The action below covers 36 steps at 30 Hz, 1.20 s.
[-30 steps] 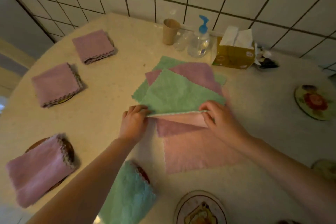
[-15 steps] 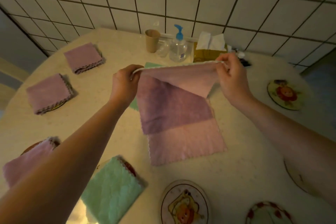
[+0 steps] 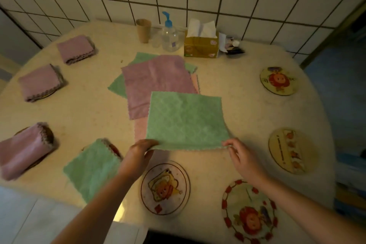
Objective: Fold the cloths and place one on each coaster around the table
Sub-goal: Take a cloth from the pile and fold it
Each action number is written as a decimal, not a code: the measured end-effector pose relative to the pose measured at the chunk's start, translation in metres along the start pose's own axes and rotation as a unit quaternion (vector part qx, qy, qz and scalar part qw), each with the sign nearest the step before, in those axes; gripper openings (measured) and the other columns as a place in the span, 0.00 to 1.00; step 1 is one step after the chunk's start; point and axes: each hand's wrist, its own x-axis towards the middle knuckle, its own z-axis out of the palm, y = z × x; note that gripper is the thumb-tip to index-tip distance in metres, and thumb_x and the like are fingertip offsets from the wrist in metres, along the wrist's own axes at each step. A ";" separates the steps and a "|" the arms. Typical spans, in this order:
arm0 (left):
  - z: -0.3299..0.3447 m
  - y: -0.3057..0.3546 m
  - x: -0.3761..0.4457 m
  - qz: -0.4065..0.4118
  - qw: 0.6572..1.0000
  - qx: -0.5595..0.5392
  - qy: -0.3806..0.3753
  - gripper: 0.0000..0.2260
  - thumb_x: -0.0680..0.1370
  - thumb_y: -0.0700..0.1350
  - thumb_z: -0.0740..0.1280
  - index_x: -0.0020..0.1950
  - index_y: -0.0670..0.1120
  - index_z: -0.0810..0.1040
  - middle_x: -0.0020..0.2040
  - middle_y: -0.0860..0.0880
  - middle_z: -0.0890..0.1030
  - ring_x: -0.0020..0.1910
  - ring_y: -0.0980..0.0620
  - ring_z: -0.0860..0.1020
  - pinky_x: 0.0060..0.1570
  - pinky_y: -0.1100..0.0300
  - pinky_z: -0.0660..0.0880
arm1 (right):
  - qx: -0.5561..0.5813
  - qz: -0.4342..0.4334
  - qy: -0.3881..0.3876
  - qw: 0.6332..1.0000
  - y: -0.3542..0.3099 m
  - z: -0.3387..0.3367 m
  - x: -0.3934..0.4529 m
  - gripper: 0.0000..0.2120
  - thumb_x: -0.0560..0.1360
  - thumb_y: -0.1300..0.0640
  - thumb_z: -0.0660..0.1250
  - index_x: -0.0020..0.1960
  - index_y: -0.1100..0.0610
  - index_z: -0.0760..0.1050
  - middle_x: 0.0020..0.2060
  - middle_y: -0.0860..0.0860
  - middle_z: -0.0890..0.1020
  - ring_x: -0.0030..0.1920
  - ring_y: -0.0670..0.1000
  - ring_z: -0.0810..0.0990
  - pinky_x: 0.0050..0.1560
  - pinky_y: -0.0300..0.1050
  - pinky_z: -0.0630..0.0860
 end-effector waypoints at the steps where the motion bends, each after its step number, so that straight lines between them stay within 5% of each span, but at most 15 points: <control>1: 0.005 -0.002 -0.010 -0.015 1.000 0.004 -0.026 0.13 0.72 0.33 0.71 0.56 0.42 0.82 0.53 0.46 0.83 0.54 0.47 0.81 0.56 0.62 0.71 | -0.009 0.008 -0.019 1.000 0.008 0.006 -0.008 0.08 0.81 0.56 0.56 0.55 0.47 0.72 0.49 0.44 0.80 0.43 0.38 0.78 0.40 0.29 0.70; 6: 0.009 -0.008 -0.028 -0.062 0.995 0.002 -0.076 0.12 0.73 0.41 0.73 0.56 0.43 0.83 0.54 0.48 0.83 0.54 0.49 0.80 0.55 0.62 0.71 | -0.015 0.033 -0.075 0.997 0.023 0.017 -0.021 0.10 0.80 0.58 0.57 0.58 0.49 0.73 0.52 0.43 0.79 0.51 0.41 0.77 0.50 0.35 0.74; 11: -0.002 -0.020 -0.001 -0.205 0.973 -0.107 -0.014 0.06 0.73 0.42 0.73 0.41 0.54 0.82 0.40 0.53 0.84 0.41 0.53 0.82 0.42 0.59 0.75 | -0.006 0.029 0.050 0.998 0.018 0.003 0.006 0.07 0.75 0.60 0.67 0.52 0.52 0.77 0.44 0.42 0.81 0.43 0.39 0.79 0.41 0.37 0.78; 15: -0.005 -0.021 0.044 -0.283 0.924 -0.254 0.043 0.08 0.73 0.42 0.74 0.35 0.44 0.80 0.30 0.47 0.78 0.33 0.51 0.74 0.37 0.55 0.70 | 0.046 0.055 0.138 0.988 0.009 -0.006 0.052 0.05 0.73 0.60 0.70 0.48 0.53 0.78 0.40 0.44 0.81 0.41 0.42 0.79 0.38 0.36 0.76; 19: 0.001 -0.026 0.083 -0.328 0.879 -0.344 0.048 0.08 0.74 0.43 0.72 0.38 0.41 0.78 0.33 0.46 0.75 0.35 0.50 0.71 0.38 0.53 0.70 | 0.088 0.100 0.195 0.972 0.008 -0.001 0.098 0.03 0.72 0.62 0.69 0.45 0.55 0.79 0.38 0.48 0.83 0.39 0.48 0.80 0.40 0.44 0.75; 25: 0.014 -0.031 0.131 -0.320 0.892 -0.313 0.064 0.08 0.76 0.41 0.70 0.38 0.41 0.77 0.31 0.48 0.74 0.33 0.50 0.70 0.33 0.58 0.66 | 0.081 0.164 0.200 0.963 0.027 0.012 0.153 0.03 0.73 0.61 0.67 0.44 0.58 0.80 0.40 0.54 0.84 0.41 0.54 0.80 0.43 0.48 0.75; 36: 0.030 -0.046 0.154 -0.334 0.894 -0.290 0.078 0.11 0.76 0.42 0.69 0.34 0.46 0.74 0.28 0.51 0.71 0.29 0.52 0.67 0.30 0.59 0.64 | 0.017 0.182 0.183 0.966 0.043 0.012 0.188 0.03 0.74 0.59 0.67 0.43 0.58 0.79 0.39 0.54 0.83 0.38 0.51 0.77 0.38 0.42 0.68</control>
